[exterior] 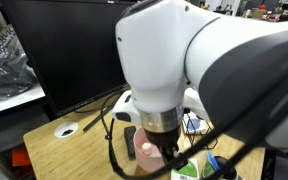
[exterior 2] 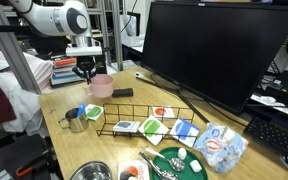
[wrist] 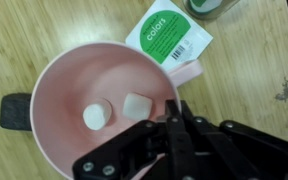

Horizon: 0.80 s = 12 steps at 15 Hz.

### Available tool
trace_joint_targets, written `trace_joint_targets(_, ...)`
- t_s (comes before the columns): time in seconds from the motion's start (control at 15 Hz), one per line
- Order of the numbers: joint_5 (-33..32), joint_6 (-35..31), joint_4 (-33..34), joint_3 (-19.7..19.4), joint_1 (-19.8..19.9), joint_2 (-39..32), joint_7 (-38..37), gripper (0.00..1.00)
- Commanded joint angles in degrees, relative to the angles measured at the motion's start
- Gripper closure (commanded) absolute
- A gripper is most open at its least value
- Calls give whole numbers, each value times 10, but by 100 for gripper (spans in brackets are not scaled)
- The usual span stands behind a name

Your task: Move the pink cup to the left side of the table

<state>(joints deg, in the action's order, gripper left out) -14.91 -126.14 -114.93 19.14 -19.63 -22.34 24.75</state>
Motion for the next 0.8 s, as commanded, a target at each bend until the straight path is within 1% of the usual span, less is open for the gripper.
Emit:
trace_joint_targets(0.0,-26,-1,8,19,-7,-15,75,99)
trace_joint_targets(0.07,-31,-10,6,24,-7,-17,100,99)
trace_joint_targets(0.13,-17,0,3,19,-12,-15,55,96)
trace_joint_targets(0.27,-21,-3,5,21,-13,-20,80,96)
trace_joint_targets(0.47,-22,-3,7,21,-11,-21,89,96)
trace_joint_targets(0.53,-22,-3,7,21,-11,-21,90,99)
trace_joint_targets(0.73,-28,1,26,26,-19,-42,108,99)
